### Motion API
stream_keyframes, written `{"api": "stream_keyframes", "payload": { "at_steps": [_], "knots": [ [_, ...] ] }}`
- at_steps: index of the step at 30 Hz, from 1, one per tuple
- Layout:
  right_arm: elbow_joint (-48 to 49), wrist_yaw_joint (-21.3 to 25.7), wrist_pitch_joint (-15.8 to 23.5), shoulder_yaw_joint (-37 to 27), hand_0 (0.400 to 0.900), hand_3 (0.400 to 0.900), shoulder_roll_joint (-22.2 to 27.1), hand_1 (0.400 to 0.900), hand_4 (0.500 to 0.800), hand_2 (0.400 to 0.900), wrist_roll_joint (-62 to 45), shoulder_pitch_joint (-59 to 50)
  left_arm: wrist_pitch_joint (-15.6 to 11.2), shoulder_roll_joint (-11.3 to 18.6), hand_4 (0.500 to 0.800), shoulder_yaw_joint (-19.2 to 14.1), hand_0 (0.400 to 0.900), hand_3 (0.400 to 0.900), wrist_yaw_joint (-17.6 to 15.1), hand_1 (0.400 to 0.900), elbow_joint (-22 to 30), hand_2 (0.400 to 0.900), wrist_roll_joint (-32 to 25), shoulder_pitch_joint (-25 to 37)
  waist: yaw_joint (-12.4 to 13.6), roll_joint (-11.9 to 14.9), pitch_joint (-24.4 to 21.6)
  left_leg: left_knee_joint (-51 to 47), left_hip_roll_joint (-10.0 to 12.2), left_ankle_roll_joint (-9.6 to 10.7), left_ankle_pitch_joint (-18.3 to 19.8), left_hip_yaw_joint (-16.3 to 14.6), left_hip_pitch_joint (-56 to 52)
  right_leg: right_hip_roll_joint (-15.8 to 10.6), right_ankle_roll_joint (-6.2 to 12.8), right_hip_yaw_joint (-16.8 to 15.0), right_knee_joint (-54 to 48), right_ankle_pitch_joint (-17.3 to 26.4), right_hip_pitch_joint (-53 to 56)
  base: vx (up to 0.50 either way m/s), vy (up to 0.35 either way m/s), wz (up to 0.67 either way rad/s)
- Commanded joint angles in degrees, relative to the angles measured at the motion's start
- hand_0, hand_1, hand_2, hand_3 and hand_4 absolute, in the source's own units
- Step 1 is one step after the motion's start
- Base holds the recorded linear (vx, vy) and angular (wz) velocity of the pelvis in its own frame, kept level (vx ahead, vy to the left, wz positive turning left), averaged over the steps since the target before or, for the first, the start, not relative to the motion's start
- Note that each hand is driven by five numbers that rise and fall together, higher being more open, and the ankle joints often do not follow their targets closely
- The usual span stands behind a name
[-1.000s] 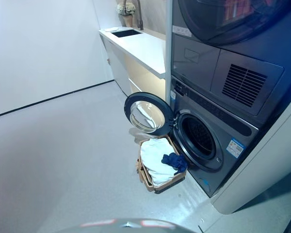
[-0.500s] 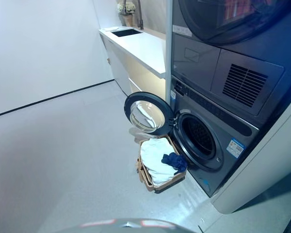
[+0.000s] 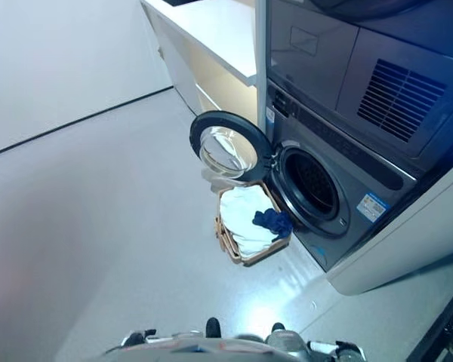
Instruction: Put the clothes in the basket into the washing machine.
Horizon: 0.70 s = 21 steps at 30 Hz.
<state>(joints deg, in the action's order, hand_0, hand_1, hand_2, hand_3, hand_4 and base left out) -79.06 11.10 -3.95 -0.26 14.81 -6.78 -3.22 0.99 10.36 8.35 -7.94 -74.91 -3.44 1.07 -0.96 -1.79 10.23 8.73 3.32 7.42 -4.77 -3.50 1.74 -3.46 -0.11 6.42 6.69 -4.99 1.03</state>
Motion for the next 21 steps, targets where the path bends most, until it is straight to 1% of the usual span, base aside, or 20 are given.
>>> {"api": "stream_keyframes", "payload": {
  "at_steps": [1, 3, 5, 6, 8, 9, 10, 11, 13, 14, 15, 16, 17, 18, 19, 21],
  "knots": [
    [0.46, 2.39, 0.98, -0.03, 0.9, 0.9, 4.1, 0.9, 0.8, 0.9, -1.02, -1.47, -0.39, -0.49, 0.8, 0.21, 0.9, 0.9, -0.92, 0.9, 0.93, 0.9, -3.01, 0.79, 0.63, 1.51, 2.85, 23.05, -0.52, -1.22, -0.52, 1.59, 6.6, 0.05, 1.99, -0.16, 1.42, -0.95, 3.12, 0.04, -0.154, -0.08],
    [0.87, 2.59, 1.1, -0.07, 0.9, 0.9, 4.52, 0.9, 0.8, 0.9, -1.59, -2.21, -0.6, -0.52, 0.8, -0.49, 0.9, 0.9, -1.25, 0.9, 0.97, 0.9, -4.69, 0.66, 0.97, 1.5, 3.97, 26.69, -0.89, -1.4, -1.18, 1.39, 10.13, -0.09, 1.47, -0.32, 3.31, -2.43, 3.04, 0.08, -0.1, -0.15],
    [1.06, 2.8, 1.2, -0.03, 0.9, 0.9, 4.61, 0.9, 0.8, 0.9, -2.2, -2.88, -0.64, -0.51, 0.8, -1.09, 0.9, 0.9, -1.5, 0.9, 0.79, 0.9, -5.73, 0.25, 1.37, 0.99, 3.99, 25.2, -2.07, -1.85, 0.01, 1.02, 13.11, 0.13, 1.39, -1.1, 4.29, -3.46, 2.9, 0.18, -0.025, -0.28],
    [1.24, 2.87, 1.31, 0.19, 0.9, 0.9, 4.58, 0.9, 0.8, 0.9, -2.34, -3.13, -0.63, -0.45, 0.8, -1.56, 0.9, 0.9, -1.69, 0.9, 0.57, 0.9, -6.2, -0.25, 1.78, 0.56, 3.72, 21.82, -2.45, -2.05, 0.41, 0.72, 14.46, 0.65, 1.56, -1.66, 4.05, -4.09, 3.32, 0.28, 0.016, -0.41],
    [1.33, 2.92, 1.23, 0.55, 0.9, 0.9, 4.45, 0.9, 0.8, 0.9, -2.1, -3.38, -0.63, -0.67, 0.8, -1.88, 0.9, 0.9, -1.75, 0.9, 0.21, 0.9, -6.39, -1.22, 2.8, -0.06, 2.87, 14.38, -1.87, -2.3, 0.05, -0.37, 15.86, 1.64, 1.9, -2.8, 2.47, -5.25, 5.68, 0.36, 0.071, -0.47],
    [1.42, 2.97, 1.26, 0.68, 0.9, 0.9, 4.42, 0.9, 0.8, 0.9, -2.03, -3.4, -0.62, -0.83, 0.8, -1.91, 0.9, 0.9, -1.78, 0.9, 0.04, 0.9, -6.54, -1.55, 3.27, -0.27, 2.68, 10.54, -1.31, -2.21, -1.08, -0.72, 15.92, 1.91, 2.18, -3.18, 1.6, -5.45, 6.95, 0.44, 0.131, -0.47],
    [1.49, 3.15, 1.38, 0.94, 0.9, 0.9, 4.32, 0.9, 0.8, 0.9, -1.76, -3.46, -0.71, -1.17, 0.8, -1.89, 0.9, 0.9, -2.04, 0.9, -0.4, 0.9, -6.61, -2.06, 3.96, -1.19, 2.23, 3.38, -0.38, -1.75, -4.24, -0.41, 16.0, 2.94, 2.63, -4.09, 0.31, -6.02, 8.91, 0.47, 0.147, -0.52],
    [1.66, 3.26, 1.5, 1.23, 0.9, 0.9, 4.14, 0.9, 0.8, 0.9, -1.46, -3.3, -0.65, -1.41, 0.8, -1.92, 0.9, 0.9, -2.2, 0.9, -0.7, 0.9, -6.55, -2.51, 4.58, -1.5, 1.9, -2.91, 0.01, -1.48, -5.43, -0.76, 15.6, 3.11, 3.15, -4.65, -1.05, -6.54, 11.03, 0.5, 0.168, -0.53],
    [1.79, 3.32, 1.67, 1.54, 0.9, 0.9, 3.66, 0.9, 0.8, 0.9, -1.1, -3.17, -0.74, -1.79, 0.8, -1.99, 0.9, 0.9, -2.45, 0.9, -0.95, 0.9, -6.41, -2.98, 5.67, -1.34, 1.35, -9.81, 0.78, -0.54, -7.13, -0.8, 15.89, 2.64, 4.12, -6.35, -2.85, -7.43, 14.61, 0.49, 0.188, -0.49],
    [1.88, 3.37, 1.68, 1.57, 0.9, 0.9, 3.32, 0.9, 0.8, 0.9, -1.07, -3.11, -0.67, -1.86, 0.8, -2.16, 0.9, 0.9, -2.78, 0.9, -1.05, 0.9, -6.43, -3.28, 6.28, -0.97, 0.89, -10.44, 1.6, 0.05, -8.17, -0.85, 16.6, 1.96, 4.6, -6.99, -3.47, -8.13, 16.41, 0.52, 0.229, -0.55],
    [1.9, 3.07, 1.65, 1.63, 0.9, 0.9, 2.8, 0.9, 0.8, 0.9, -1.13, -3.24, -0.56, -1.61, 0.8, -2.74, 0.9, 0.9, -2.63, 0.9, -1.28, 0.9, -6.64, -3.62, 6.79, -0.28, 0.07, -10.17, 1.62, -0.79, -7.78, -1.09, 15.23, 0.95, 5.24, -7.65, -3.8, -8.28, 17.33, 0.51, 0.252, -0.48],
    [2.1, 3.11, 1.84, 1.58, 0.9, 0.9, 2.14, 0.9, 0.8, 0.9, -1.13, -2.93, -0.44, -1.25, 0.8, -2.89, 0.9, 0.9, -2.84, 0.9, -1.35, 0.9, -6.45, -3.45, 7.25, 0.09, -0.67, -8.62, 1.87, -0.81, -9.5, -0.67, 15.02, 0.28, 5.61, -7.63, -3.81, -8.15, 18.11, 0.48, 0.273, -0.23],
    [2.16, 3.08, 2.09, 1.54, 0.9, 0.9, 1.49, 0.9, 0.8, 0.9, -1.27, -2.71, -0.37, -0.96, 0.8, -2.7, 0.9, 0.9, -3.04, 0.9, -1.55, 0.9, -5.78, -2.98, 7.13, 1.09, -0.95, -7.04, 1.03, -1.23, -9.65, -1.57, 15.67, -0.67, 6.13, -7.62, -3.25, -8.0, 18.32, 0.45, 0.269, -0.16],
    [2.13, 3.13, 2.08, 1.4, 0.9, 0.9, 1.09, 0.9, 0.8, 0.9, -1.48, -2.73, -0.43, -0.43, 0.8, -2.67, 0.9, 0.9, -3.12, 0.9, -1.38, 0.9, -5.67, -2.84, 7.58, 2.52, -1.37, -4.99, 0.14, -1.68, -8.77, -1.41, 16.19, -2.18, 6.95, -7.24, -2.2, -6.66, 17.54, 0.42, 0.268, -0.14],
    [2.21, 3.24, 2.09, 1.39, 0.9, 0.9, 0.67, 0.9, 0.8, 0.9, -1.66, -2.82, -0.51, -0.13, 0.8, -2.76, 0.9, 0.9, -3.21, 0.9, -1.13, 0.9, -5.63, -2.76, 7.8, 3.2, -1.82, -3.73, -0.19, -2.5, -7.7, -1.58, 16.8, -2.56, 7.41, -7.76, -1.37, -4.97, 16.64, 0.38, 0.235, -0.19],
    [2.81, 2.83, 2.16, 2.37, 0.9, 0.9, -0.56, 0.9, 0.8, 0.9, -1.23, -3.14, -0.71, 1.31, 0.8, -2.83, 0.9, 0.9, -2.68, 0.9, 0.75, 0.9, -5.76, -2.15, 8.49, 5.72, -2.75, -1.69, -1.41, -4.0, -5.35, -3.02, 18.09, -3.82, 8.86, -8.35, 1.52, 0.67, 14.15, 0.36, 0.251, -0.11]
  ]
}}
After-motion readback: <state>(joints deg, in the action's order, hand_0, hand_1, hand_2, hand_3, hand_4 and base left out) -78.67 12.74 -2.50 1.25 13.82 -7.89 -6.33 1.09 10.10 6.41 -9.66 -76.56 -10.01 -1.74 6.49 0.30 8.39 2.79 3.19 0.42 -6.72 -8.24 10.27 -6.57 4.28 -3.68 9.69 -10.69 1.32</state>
